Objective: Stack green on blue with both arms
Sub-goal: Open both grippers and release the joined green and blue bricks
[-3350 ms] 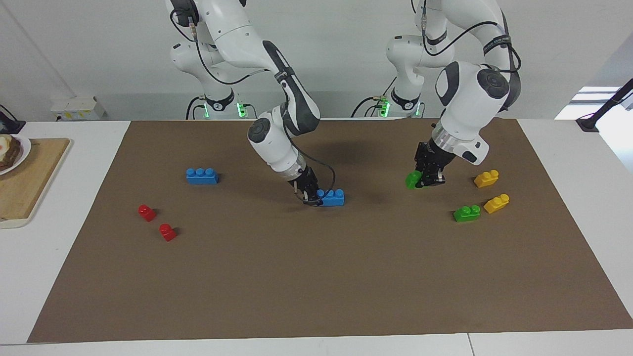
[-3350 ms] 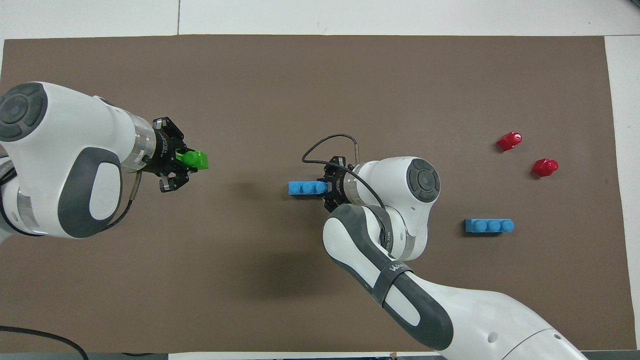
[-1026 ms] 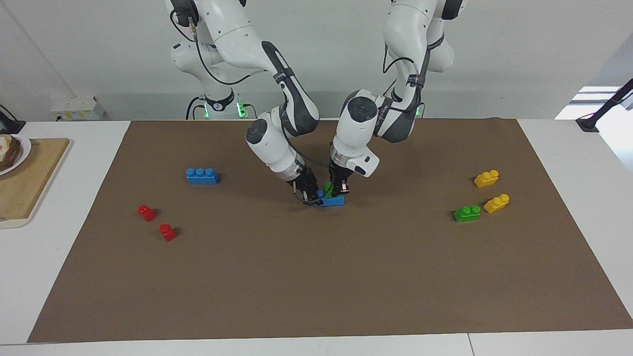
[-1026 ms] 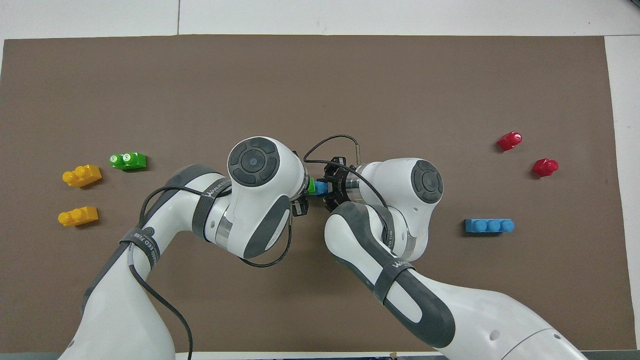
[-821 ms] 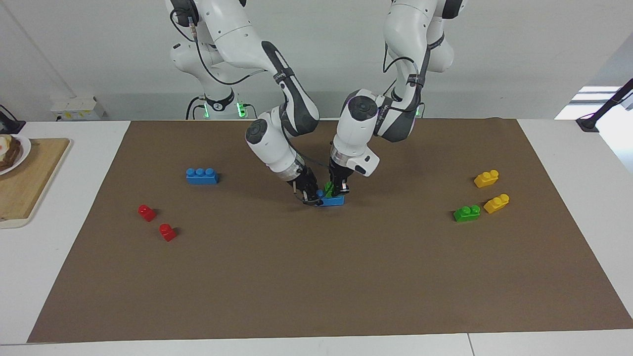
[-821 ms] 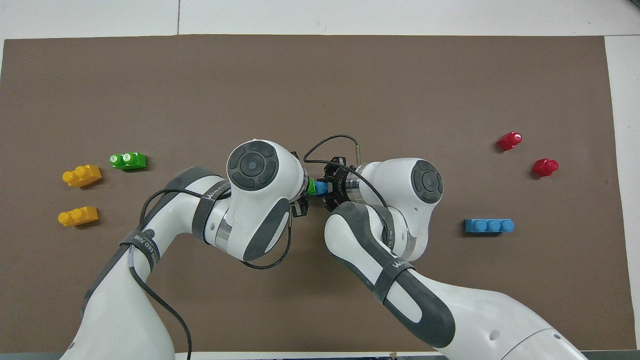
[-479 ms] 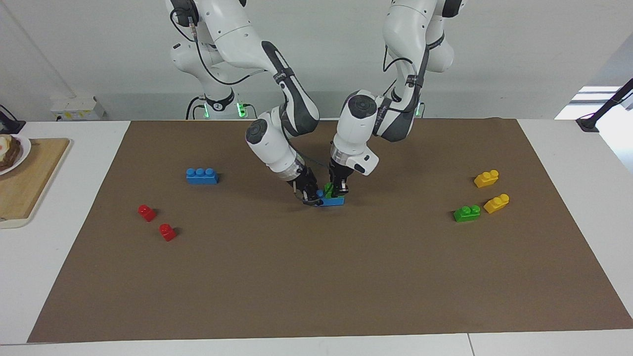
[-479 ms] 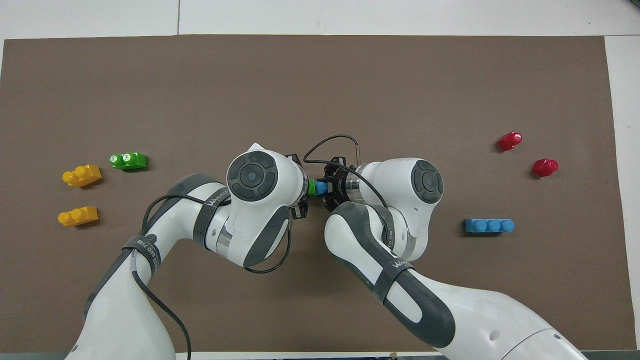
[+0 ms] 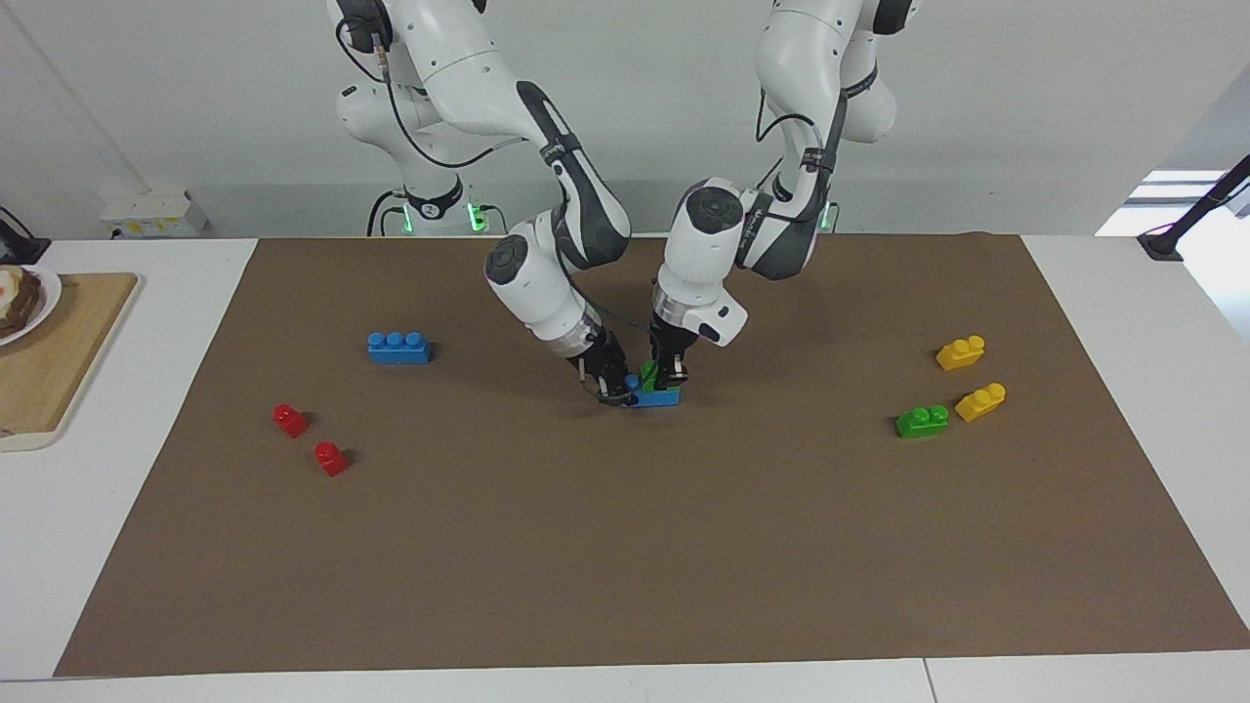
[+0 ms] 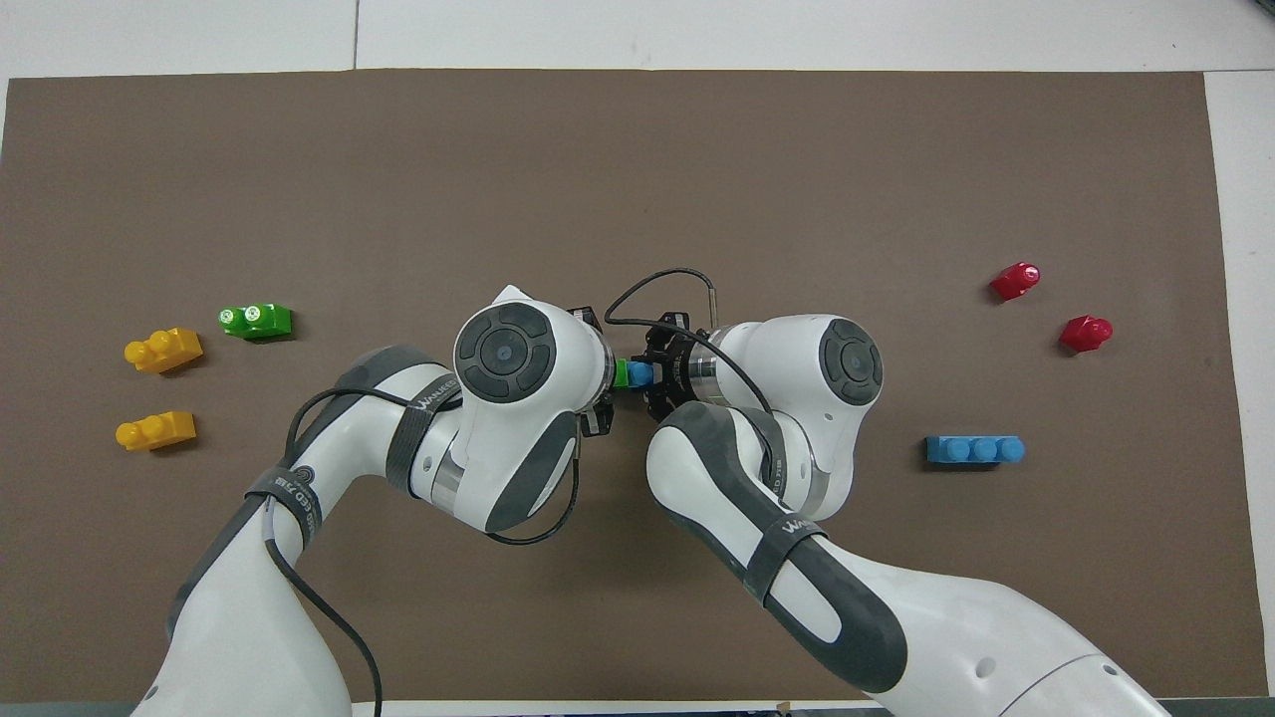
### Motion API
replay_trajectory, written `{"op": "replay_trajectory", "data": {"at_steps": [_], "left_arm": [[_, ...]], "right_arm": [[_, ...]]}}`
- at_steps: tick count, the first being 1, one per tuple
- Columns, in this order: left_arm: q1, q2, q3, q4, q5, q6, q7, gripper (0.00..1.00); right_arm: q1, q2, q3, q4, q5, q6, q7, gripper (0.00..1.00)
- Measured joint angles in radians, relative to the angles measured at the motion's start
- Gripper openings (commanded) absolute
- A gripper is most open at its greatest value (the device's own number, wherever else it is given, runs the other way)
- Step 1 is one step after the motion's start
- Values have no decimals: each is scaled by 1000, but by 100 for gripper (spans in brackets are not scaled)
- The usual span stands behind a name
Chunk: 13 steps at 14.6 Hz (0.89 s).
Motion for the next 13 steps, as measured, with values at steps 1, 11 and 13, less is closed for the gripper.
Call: {"op": "replay_trajectory", "data": {"at_steps": [1, 11, 13], "left_arm": [[4, 7, 7, -6, 0, 0, -1, 100], [194, -197, 24, 11, 0, -264, 289, 100], [242, -235, 25, 12, 0, -327, 419, 100]], "right_arm": [[0, 0, 0, 0, 1, 0, 0, 77], [-61, -27, -7, 23, 1, -52, 21, 97], [-105, -55, -9, 29, 1, -103, 21, 97]]}}
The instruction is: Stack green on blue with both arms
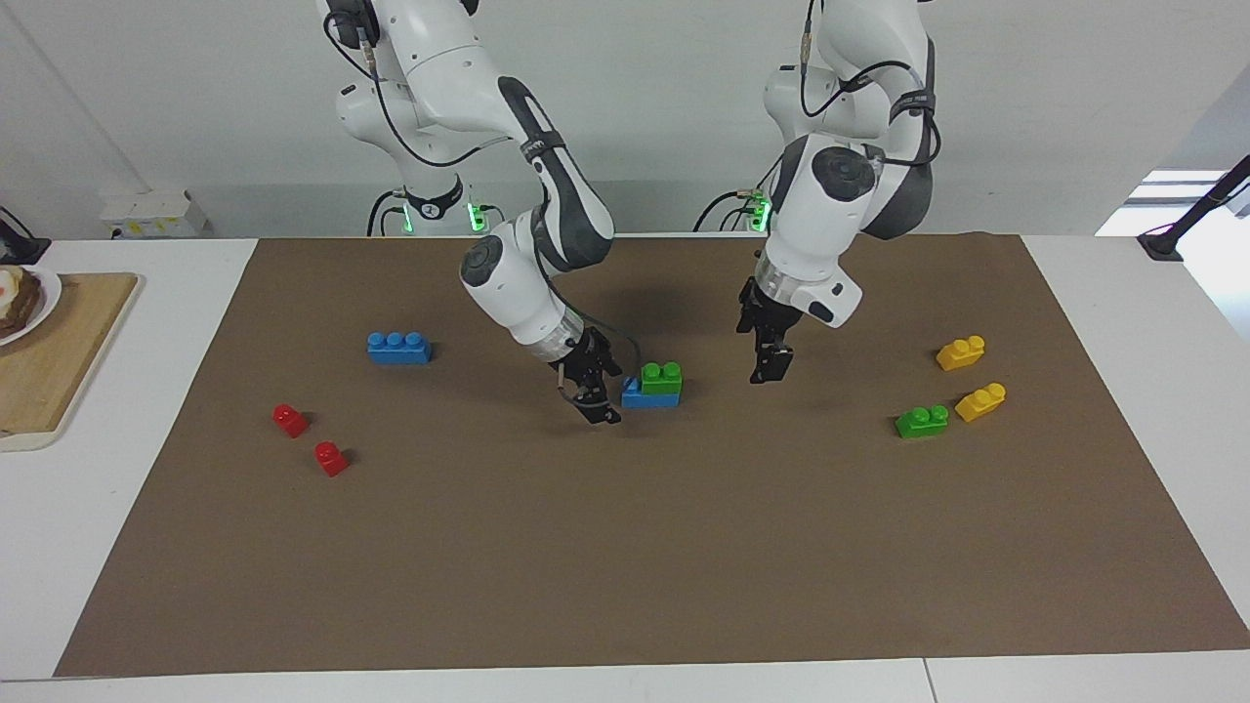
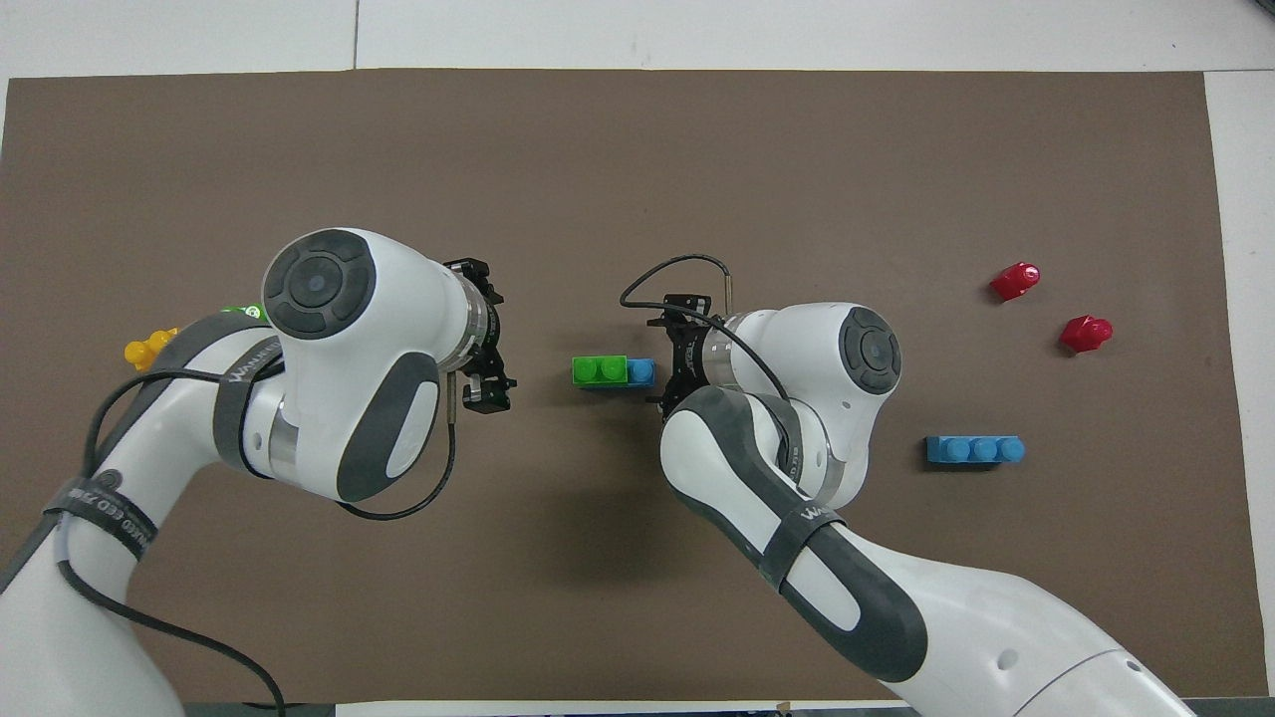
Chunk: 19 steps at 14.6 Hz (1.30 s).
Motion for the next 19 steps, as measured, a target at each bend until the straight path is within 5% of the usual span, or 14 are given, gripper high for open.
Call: {"op": "replay_trajectory", "data": {"at_steps": [4, 8, 19], "left_arm": [[144, -74, 3, 3, 0, -86, 323, 100], [284, -116, 6, 28, 0, -153, 582, 100], [410, -94, 2, 200, 86, -316, 1225, 100]], "right_arm": [[-89, -71, -6, 7, -6, -109, -7, 97], [-163, -118, -8, 44, -157, -193, -117, 97], [-321, -206, -11, 186, -613, -535, -883, 99]]}}
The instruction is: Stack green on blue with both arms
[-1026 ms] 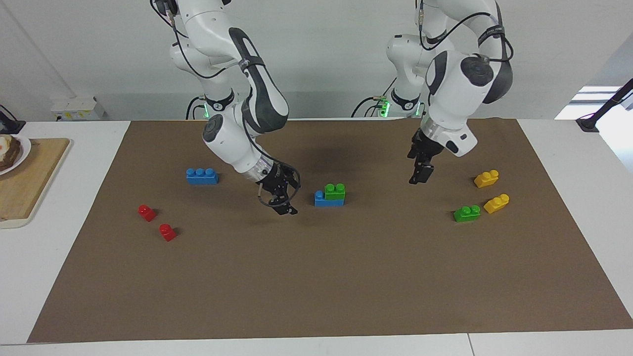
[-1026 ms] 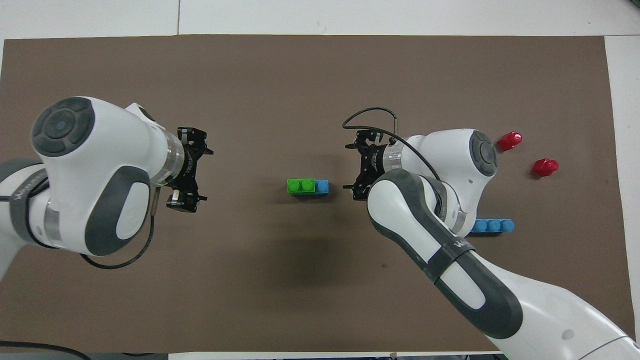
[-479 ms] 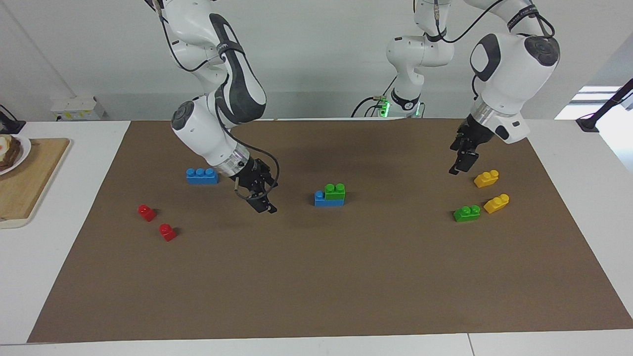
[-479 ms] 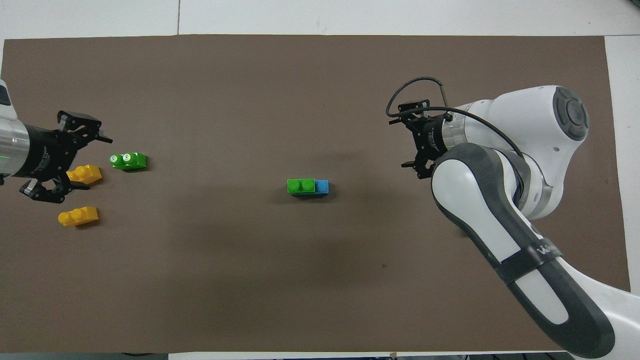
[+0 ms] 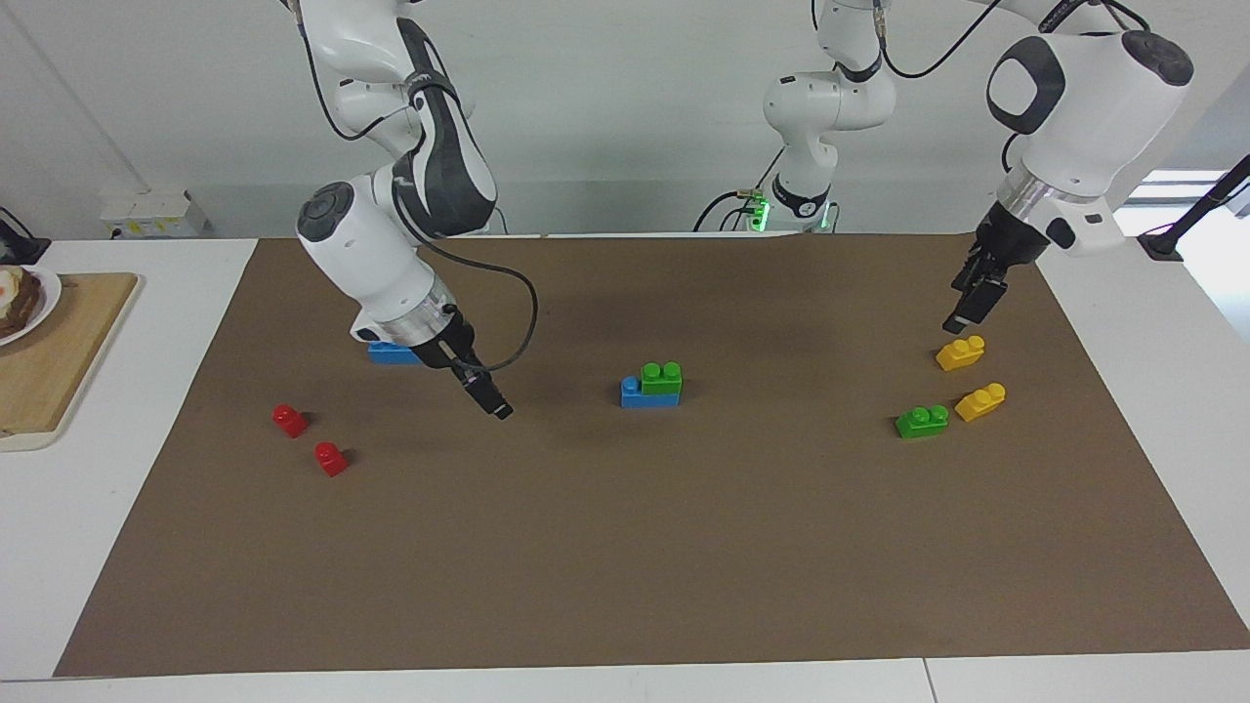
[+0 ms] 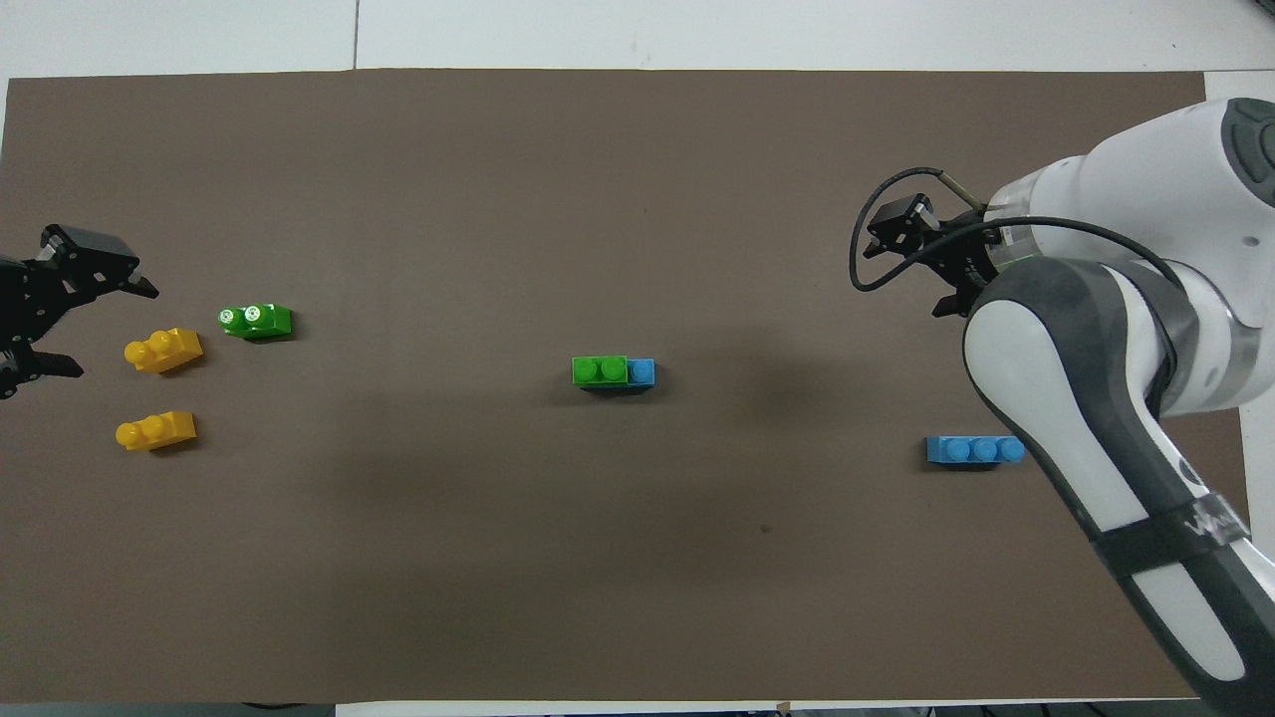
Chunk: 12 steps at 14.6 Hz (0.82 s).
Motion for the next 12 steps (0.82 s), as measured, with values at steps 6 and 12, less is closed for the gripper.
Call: {"op": "replay_trajectory", "data": {"at_steps": [6, 12], "left_arm": [[0, 27, -12, 54, 59, -123, 339, 100], [-11, 27, -23, 34, 59, -134, 361, 100]], "right_arm": [[-48, -89, -5, 44, -122, -179, -303, 99], [-70, -98, -22, 114, -141, -301, -402, 99]]}}
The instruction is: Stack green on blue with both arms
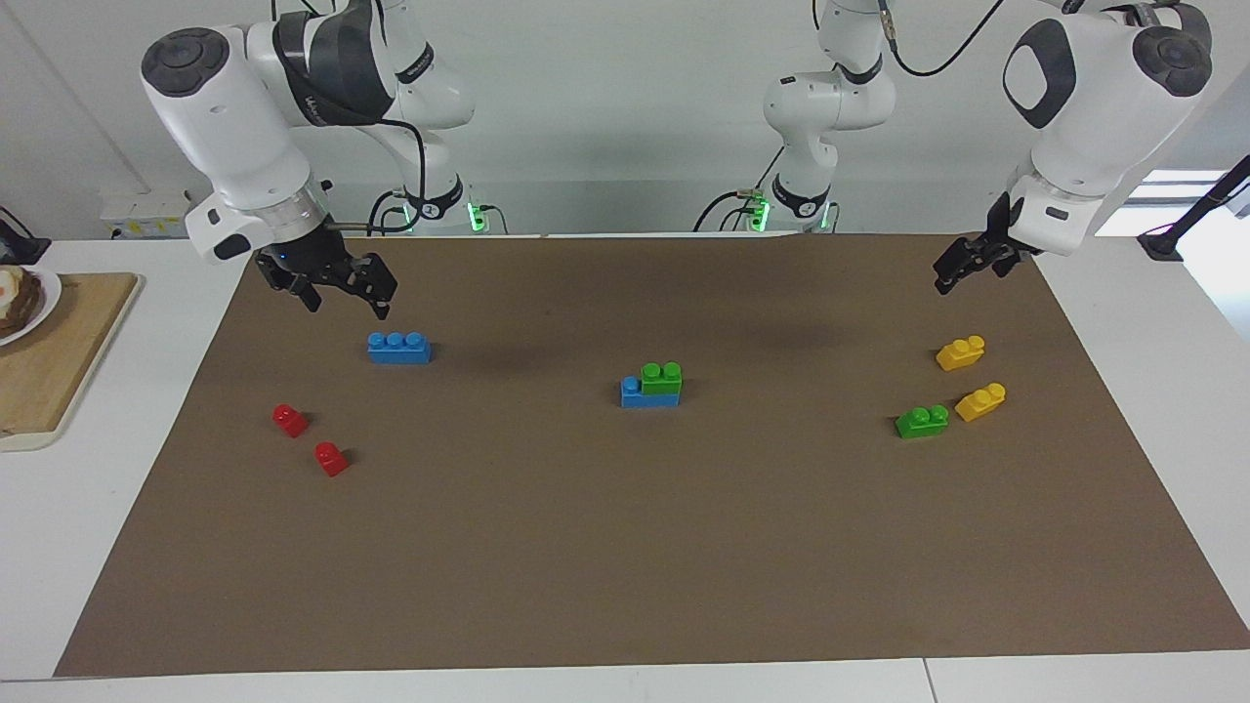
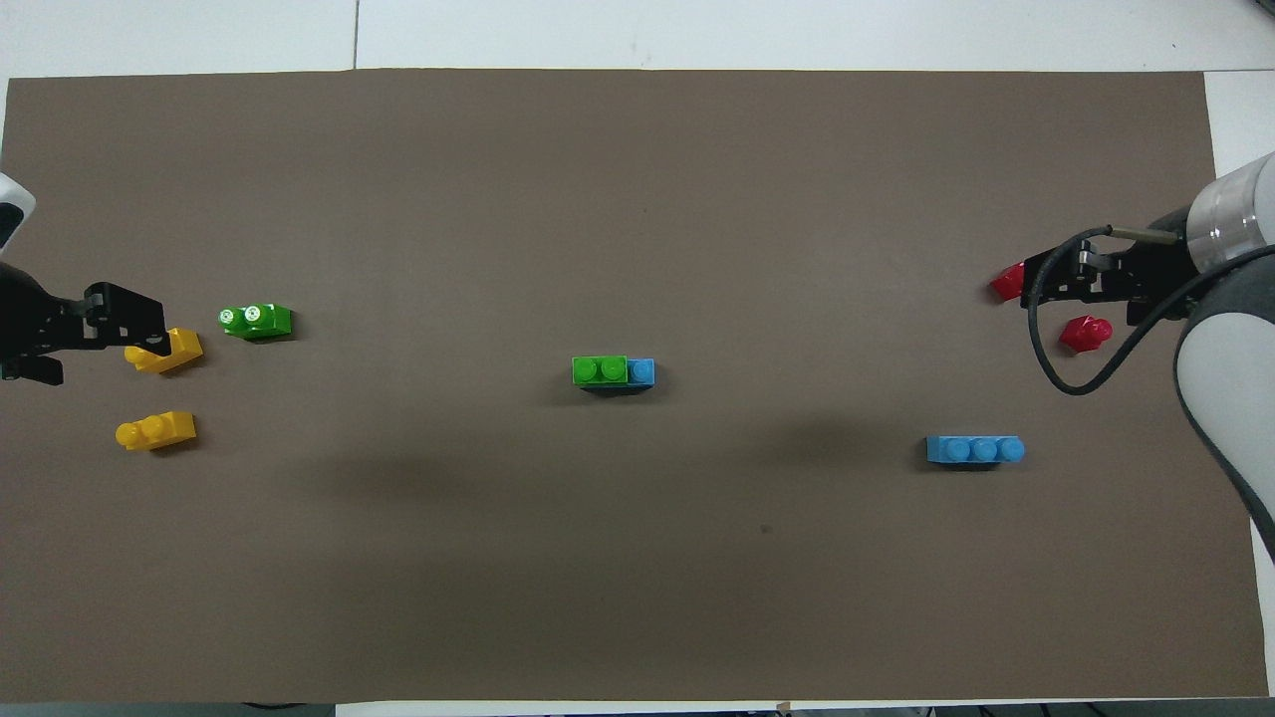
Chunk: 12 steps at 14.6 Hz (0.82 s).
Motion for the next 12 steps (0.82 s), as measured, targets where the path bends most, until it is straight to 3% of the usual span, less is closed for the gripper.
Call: {"op": "replay_trajectory", "data": {"at_steps": [12], "left_arm": [[-37, 1, 6, -1, -20, 0, 3, 100]], "right_arm": [[0, -12, 0, 14, -38, -16, -3, 99]]}}
